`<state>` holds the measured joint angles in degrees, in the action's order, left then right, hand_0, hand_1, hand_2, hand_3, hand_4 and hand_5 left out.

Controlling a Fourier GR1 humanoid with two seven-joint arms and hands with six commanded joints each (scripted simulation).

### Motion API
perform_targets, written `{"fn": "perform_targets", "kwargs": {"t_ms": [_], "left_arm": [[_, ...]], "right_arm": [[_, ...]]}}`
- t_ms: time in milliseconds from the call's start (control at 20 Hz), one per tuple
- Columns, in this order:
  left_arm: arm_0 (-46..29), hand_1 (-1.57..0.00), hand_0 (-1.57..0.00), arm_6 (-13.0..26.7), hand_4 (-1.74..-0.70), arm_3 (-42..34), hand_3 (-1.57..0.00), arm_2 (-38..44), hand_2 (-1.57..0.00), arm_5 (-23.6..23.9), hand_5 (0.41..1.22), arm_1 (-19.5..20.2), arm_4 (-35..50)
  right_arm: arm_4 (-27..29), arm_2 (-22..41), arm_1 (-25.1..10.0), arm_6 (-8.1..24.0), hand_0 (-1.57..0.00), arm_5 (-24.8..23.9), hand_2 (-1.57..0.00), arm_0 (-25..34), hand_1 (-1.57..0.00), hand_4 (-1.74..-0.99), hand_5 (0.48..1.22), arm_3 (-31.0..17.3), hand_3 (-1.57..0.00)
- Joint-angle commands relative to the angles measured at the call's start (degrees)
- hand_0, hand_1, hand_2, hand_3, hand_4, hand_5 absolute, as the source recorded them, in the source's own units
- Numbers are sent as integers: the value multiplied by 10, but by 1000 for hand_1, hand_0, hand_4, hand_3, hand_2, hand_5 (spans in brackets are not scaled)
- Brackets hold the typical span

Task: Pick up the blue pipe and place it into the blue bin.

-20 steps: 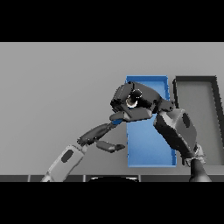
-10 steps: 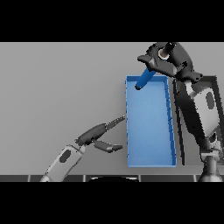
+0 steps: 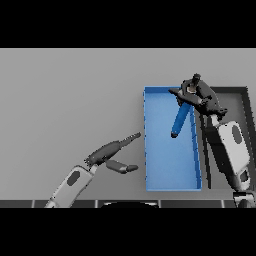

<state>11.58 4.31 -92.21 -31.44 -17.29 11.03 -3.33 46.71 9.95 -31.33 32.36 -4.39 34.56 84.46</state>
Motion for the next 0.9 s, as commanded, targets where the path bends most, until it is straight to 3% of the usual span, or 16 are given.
{"fn": "perform_targets", "kwargs": {"t_ms": [0, 50, 250, 300, 350, 450, 550, 600, 700, 850], "left_arm": [[1, 1, 1, -2, -883, -5, 1, 1, 1, 0, 464, 1, 2], [1, 1, 1, -1, -881, -1, 1, -2, 1, 5, 463, -3, -5], [-9, 1, 1, 2, -884, -12, 1, -8, 1, 7, 460, -6, -3], [-3, 1, 1, 15, -885, -13, 1, -6, 1, 9, 457, -8, -2], [-3, 1, 1, 19, -886, -14, 1, -6, 1, 8, 455, -8, -1], [1, 1, 1, 21, -885, -16, 1, -4, 1, 6, 454, -7, 0], [-3, 1, 1, 17, -886, -12, 1, -8, 1, 8, 454, -8, -6], [-6, 1, 1, 16, -888, -11, 1, -10, 1, 10, 453, -9, -8], [3, 1, 1, 20, -891, -3, 1, -5, 1, 7, 452, -9, -5], [0, 1, 1, 14, -896, -9, 1, -4, 1, 5, 451, -8, 0]], "right_arm": [[-7, 10, 0, 11, -1571, -7, -1571, -13, -1571, -1741, 1120, -1, -1571], [-9, 20, 0, 25, -1571, -10, -1571, -27, -1571, -1741, 1122, -1, -1571], [-13, 72, -14, 26, -1571, -10, -1571, -74, -1571, -1591, 1114, -14, -1571], [-2, 98, -28, 26, -1571, -16, -1571, -77, -1571, -1599, 1110, -28, -1330], [19, 134, -43, 26, -1563, -40, -1393, -71, -1459, -1547, 1133, -43, -1122], [81, 196, -77, 26, -1045, -56, -891, -56, -933, -1455, 1164, -66, -718], [139, 259, -105, 26, -668, -78, -570, -23, -597, -1338, 1157, -82, -459], [144, 288, -117, 26, -534, -66, -456, -7, -477, -1285, 1141, -84, -367], [128, 320, -128, 25, -342, -52, -291, 3, -305, -1208, 1028, -85, -234], [80, 353, -136, 22, -174, -36, -149, 14, -156, -1149, 887, -92, -120]]}}
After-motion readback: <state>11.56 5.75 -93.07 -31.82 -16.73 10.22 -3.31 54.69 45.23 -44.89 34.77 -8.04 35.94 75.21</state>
